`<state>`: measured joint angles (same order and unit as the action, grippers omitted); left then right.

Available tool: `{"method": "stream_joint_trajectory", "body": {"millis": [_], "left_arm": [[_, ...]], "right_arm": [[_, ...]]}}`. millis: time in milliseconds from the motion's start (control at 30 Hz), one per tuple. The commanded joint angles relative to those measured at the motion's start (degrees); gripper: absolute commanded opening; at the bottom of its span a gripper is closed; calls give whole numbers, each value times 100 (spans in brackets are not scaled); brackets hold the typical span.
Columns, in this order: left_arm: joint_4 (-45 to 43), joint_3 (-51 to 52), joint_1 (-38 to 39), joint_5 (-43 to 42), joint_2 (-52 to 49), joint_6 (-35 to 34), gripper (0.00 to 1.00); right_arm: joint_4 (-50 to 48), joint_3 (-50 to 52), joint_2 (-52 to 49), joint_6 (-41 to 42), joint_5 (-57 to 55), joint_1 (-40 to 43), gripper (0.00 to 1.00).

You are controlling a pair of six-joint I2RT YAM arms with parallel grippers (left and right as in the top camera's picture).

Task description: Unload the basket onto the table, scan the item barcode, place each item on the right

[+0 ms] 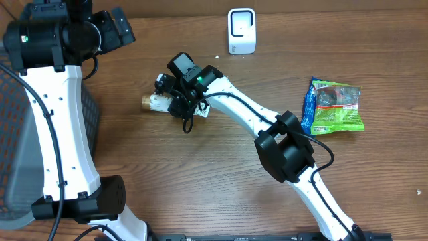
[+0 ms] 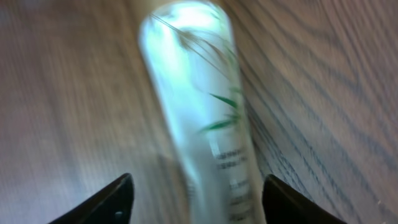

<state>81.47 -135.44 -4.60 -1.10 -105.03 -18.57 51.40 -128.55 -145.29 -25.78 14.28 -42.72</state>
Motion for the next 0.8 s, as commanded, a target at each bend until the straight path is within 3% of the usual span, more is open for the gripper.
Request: {"method": "stream_joint_trajectory", "body": {"millis": [0,200,267,333,467,633,767], "left_arm": [[-2,-120,22,0,15,-118,100],[-2,-118,22,2,15,-118,100],[-4,-118,22,2,15,-118,100],[-2,-118,22,2,15,-118,100],[-4,-118,22,2,15,-118,100],[-4,-118,22,2,15,-118,100],[-4,-118,22,2,15,-118,100]], "right_arm": [[-74,2,-90,186,-184,125,56],[96,2,-90,638,-177,190,34],[295,0,-87,938,-177,195,16],[553,-24,-76,1237,-109,199,7],[1432,-177,-4,1384,662,236,4],[2789,-278,111,1375,2459,540,4],[3504,-107,105,684,4118,922,4]]}}
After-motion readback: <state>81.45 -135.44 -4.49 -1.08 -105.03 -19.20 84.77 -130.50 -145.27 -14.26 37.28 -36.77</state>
